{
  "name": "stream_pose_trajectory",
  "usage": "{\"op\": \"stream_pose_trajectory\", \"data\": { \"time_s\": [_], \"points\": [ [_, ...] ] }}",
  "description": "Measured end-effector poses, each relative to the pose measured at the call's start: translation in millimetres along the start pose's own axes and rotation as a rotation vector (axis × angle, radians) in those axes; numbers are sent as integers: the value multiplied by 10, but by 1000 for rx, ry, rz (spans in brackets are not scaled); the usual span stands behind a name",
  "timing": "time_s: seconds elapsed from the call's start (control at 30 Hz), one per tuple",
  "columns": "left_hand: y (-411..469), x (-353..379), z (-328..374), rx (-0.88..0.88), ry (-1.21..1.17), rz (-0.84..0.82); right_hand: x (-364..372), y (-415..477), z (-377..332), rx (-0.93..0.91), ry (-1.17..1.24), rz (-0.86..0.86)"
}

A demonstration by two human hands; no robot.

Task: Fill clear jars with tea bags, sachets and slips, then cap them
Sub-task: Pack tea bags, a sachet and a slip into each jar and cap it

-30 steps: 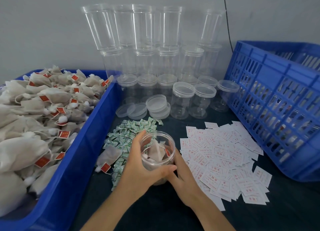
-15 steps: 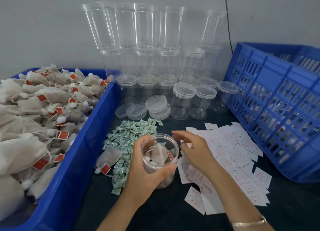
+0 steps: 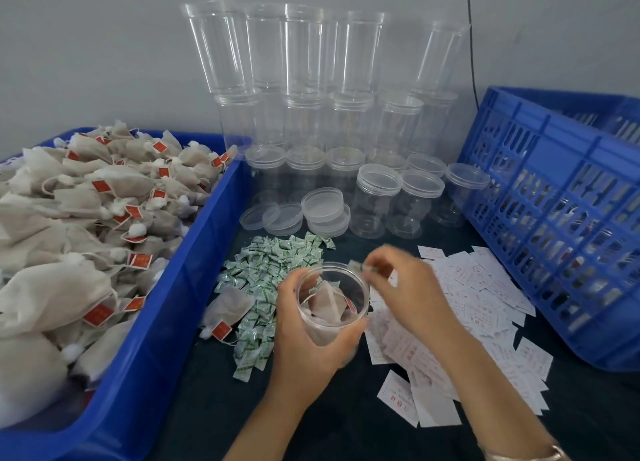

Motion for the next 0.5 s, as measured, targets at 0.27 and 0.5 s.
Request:
{"op": "stream_pose_trajectory", "data": {
  "time_s": [0.27,0.5],
  "points": [
    [-12,-1,-58,4,27,20,-387,-143,-463,-160,243,-6],
    [-12,-1,-46,11,34,22,-234,-387,147,144,-59,-47]
  ]
}}
Point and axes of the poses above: each hand's wrist, its own y-axis towards the middle knuckle, its own x-axis out of the palm, z = x × y, the point moved 3 cm from there along y, towards the middle knuckle, and after that the axes turned 3 degrees about -y, right-handed, at the moved point
